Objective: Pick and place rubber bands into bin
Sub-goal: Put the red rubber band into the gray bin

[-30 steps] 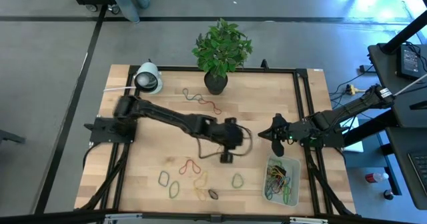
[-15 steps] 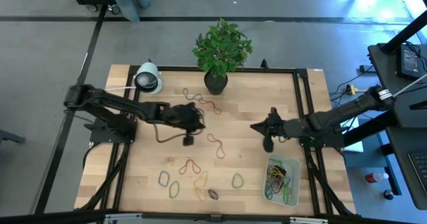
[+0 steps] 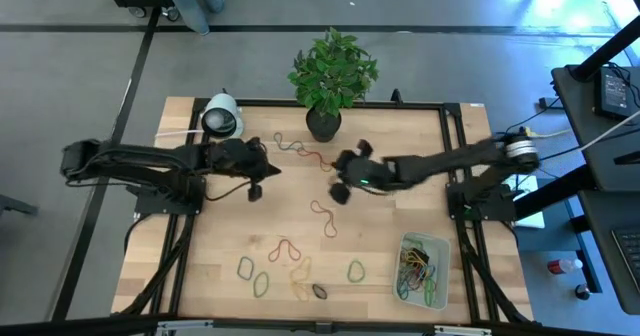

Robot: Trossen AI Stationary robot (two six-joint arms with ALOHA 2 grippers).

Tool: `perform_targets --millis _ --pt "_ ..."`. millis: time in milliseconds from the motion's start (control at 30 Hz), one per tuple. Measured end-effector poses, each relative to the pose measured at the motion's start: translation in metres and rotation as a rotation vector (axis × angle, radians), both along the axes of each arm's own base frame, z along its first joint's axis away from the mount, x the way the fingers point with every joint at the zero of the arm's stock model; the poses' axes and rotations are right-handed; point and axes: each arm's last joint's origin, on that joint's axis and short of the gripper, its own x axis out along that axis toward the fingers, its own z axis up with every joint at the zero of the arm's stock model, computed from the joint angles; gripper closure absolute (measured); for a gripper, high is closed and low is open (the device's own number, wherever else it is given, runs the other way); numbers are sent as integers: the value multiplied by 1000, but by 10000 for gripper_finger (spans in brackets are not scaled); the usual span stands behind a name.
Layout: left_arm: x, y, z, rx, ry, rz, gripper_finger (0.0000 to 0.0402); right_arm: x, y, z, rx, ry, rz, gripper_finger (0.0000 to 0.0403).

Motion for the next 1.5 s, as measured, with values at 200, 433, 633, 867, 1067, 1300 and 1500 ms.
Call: perform_targets --millis 200,433,633,867,1067,1300,1500 --pt "-12 3 1 6 -33 24 399 52 -34 -15 193 230 -139 369" --pt "-13 2 4 9 -48 24 399 83 -70 -36 433 344 -199 314" --pt "-14 2 3 6 -35 24 401 87 -85 -58 510 390 -256 277" --pt "-15 2 1 3 -17 23 400 85 -92 -85 527 474 -311 277" --pt "-15 1 1 -10 -20 -1 399 85 -92 -97 528 513 -338 318" --pt "-14 1 1 -11 -20 -2 399 85 -84 -97 505 541 -306 394" --pt "-14 1 1 -11 -20 -2 401 82 -70 -79 527 533 -262 400"
